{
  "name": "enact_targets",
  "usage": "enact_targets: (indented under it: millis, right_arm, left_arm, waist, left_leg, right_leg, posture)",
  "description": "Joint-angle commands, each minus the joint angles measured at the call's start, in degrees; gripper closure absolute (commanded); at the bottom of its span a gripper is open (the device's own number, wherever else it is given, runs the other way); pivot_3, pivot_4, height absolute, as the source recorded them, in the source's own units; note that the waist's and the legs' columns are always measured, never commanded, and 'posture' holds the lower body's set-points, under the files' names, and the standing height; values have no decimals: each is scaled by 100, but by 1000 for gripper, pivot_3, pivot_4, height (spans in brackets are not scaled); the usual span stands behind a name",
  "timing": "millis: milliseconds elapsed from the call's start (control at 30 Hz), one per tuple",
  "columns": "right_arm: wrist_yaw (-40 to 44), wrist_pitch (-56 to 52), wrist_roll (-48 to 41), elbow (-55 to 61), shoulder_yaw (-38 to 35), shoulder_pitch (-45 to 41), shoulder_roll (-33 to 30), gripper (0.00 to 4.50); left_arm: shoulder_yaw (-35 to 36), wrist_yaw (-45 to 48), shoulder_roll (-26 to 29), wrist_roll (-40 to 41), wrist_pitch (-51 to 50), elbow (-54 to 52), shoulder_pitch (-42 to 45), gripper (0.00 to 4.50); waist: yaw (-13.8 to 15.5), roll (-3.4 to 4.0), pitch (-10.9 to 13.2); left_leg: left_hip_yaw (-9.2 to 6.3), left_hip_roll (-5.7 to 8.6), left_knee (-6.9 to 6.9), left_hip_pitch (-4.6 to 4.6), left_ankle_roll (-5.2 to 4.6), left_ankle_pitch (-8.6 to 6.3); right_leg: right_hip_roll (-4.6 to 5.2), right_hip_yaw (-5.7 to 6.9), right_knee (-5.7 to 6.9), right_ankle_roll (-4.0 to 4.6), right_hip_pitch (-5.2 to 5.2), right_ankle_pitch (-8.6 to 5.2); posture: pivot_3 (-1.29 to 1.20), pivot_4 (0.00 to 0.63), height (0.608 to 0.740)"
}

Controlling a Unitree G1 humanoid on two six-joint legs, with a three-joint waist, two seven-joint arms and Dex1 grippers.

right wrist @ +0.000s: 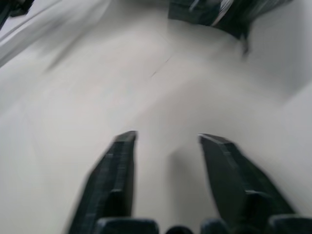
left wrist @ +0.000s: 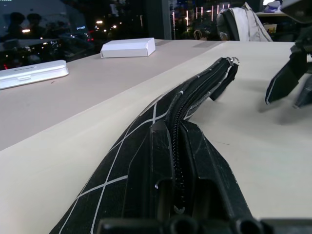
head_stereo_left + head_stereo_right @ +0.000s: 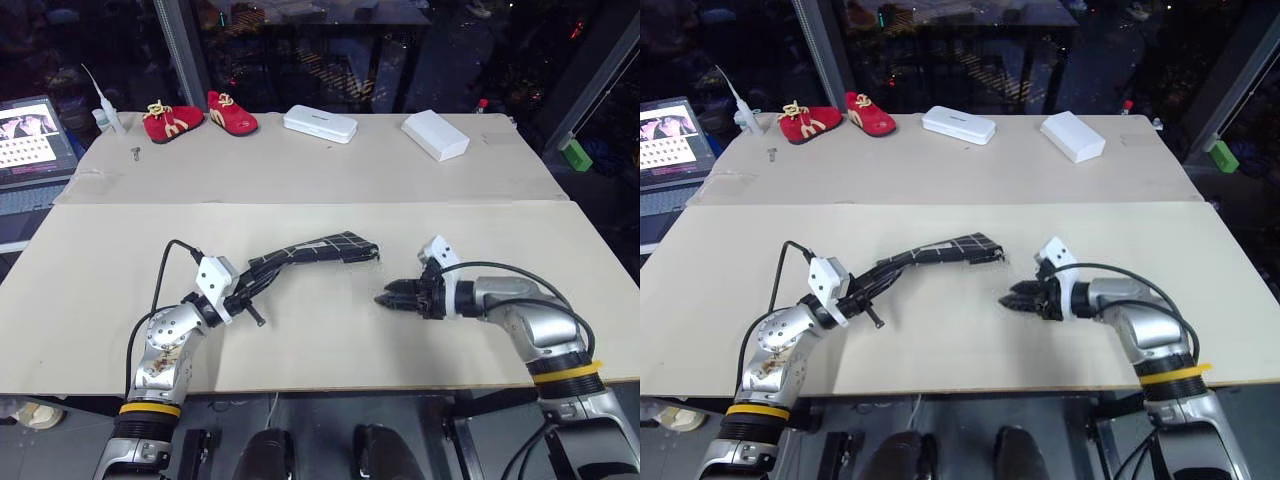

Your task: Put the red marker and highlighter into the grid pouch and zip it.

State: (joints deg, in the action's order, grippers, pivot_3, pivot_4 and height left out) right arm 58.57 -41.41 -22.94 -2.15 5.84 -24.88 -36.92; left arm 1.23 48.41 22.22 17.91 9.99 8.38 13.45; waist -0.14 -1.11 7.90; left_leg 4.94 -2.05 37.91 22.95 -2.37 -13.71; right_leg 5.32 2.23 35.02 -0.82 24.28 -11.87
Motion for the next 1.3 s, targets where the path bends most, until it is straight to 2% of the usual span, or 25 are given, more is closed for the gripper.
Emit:
enact_targets:
  millis: [33, 233, 400, 533, 600, 700, 733, 767, 867, 1000, 1167, 1233, 1300]
  right_arm:
    - [234, -186, -436, 527, -614, 198, -412, 822]
    - [374, -139, -1078, 1459, -1854, 1139, -964, 822]
    - [125, 2, -1266, 1836, -2634, 1832, -989, 822]
    - [-72, 68, -1276, 1912, -2797, 2090, -955, 822]
    - [-198, 135, -1194, 1909, -2706, 2120, -920, 747]
    - [-311, 180, -1093, 1819, -2573, 2071, -940, 747]
    - [-310, 183, -1108, 1790, -2559, 2052, -950, 747]
    - [-302, 225, -1079, 1737, -2533, 2026, -974, 747]
    - [-262, 334, -987, 1481, -2453, 1907, -1040, 747]
    - [-178, 488, -899, 1087, -2386, 1707, -1106, 747]
    - [-240, 923, -727, 385, -2474, 1451, -1073, 747]
    - [-315, 1062, -773, 58, -2599, 1315, -963, 747]
    - [-359, 1121, -805, -168, -2629, 1239, -879, 747]
  left_arm:
    - [-135, 252, 67, -88, 244, -68, 218, 4500]
    - [-536, 889, 136, -289, 639, 178, 591, 4500]
    - [-778, 1251, 70, -419, 994, 666, 991, 4500]
    - [-949, 1376, 6, -677, 1483, 1243, 1267, 4500]
    - [-1099, 1747, -13, -566, 1437, 1366, 1318, 3668]
    - [-1158, 1879, -25, -483, 1256, 1199, 1285, 2788]
    - [-1109, 1809, -32, -441, 1093, 1113, 1269, 2323]
    - [-1069, 1824, 32, -247, 645, 824, 1165, 2123]
    - [-920, 1758, 199, 223, -406, 64, 911, 1021]
    - [-518, 1207, 378, 835, -1795, -798, 720, 1021]
    - [528, -295, 781, 1164, -3595, -1269, 325, 1021]
    - [1101, -662, 913, 1358, -3977, -1213, 65, 1021]
    - [1523, -809, 945, 1437, -3909, -1225, -225, 1021]
  waist:
    - [26, 0, 0]
    - [136, -1, 0]
    - [111, -3, 0]
    - [80, -3, 0]
    - [71, -3, 0]
    - [80, -3, 1]
    - [82, -3, 1]
    - [83, -3, 1]
    - [69, -3, 1]
    - [63, -3, 1]
    - [51, -3, 1]
    - [23, -3, 1]
    - [8, -3, 1]
  left_leg:
    - [0, 0, 0, 0, 0, 0]
    - [-4, 9, 0, 5, -1, 0]
    - [-2, 9, 1, -1, -3, -2]
    - [-2, 10, 2, -7, -3, -2]
    - [-2, 9, 2, -6, -3, -2]
    - [-2, 10, 2, -3, -3, -2]
    - [-2, 10, 2, -2, -3, -2]
    - [-3, 10, 3, -2, -3, -2]
    - [-4, 8, 3, -3, -3, -2]
    - [-5, 2, 3, -6, -3, -2]
    - [-6, 5, 3, -10, -3, -2]
    - [-4, 6, 3, -10, -4, -2]
    - [-3, 5, 2, -10, -3, -2]
  right_leg:
    - [0, 0, 0, 0, 0, 0]
    - [-2, 6, -4, -3, -1, -2]
    - [-1, -2, -3, -5, -7, -3]
    - [-3, -7, -2, -5, -12, -3]
    - [-6, -8, -3, -5, -11, -3]
    - [-5, -8, -2, -6, -8, -4]
    - [-5, -7, -2, -6, -7, -4]
    - [-5, -7, -2, -6, -8, -4]
    - [-5, -8, -2, -7, -8, -4]
    - [-4, -12, 2, -8, -8, -5]
    - [-7, -15, 2, -11, -10, -6]
    - [-8, -15, 2, -11, -9, -7]
    - [-8, -16, 2, -11, -8, -7]
  posture:
    - [0, 150, 740]
    - [0, 150, 740]
    - [0, 150, 740]
    - [0, 150, 740]
    - [0, 150, 740]
    - [0, 150, 740]
    - [0, 150, 740]
    - [0, 150, 740]
    - [0, 150, 740]
    - [0, 150, 740]
    - [0, 150, 740]
    - [0, 150, 740]
    - [0, 150, 740]
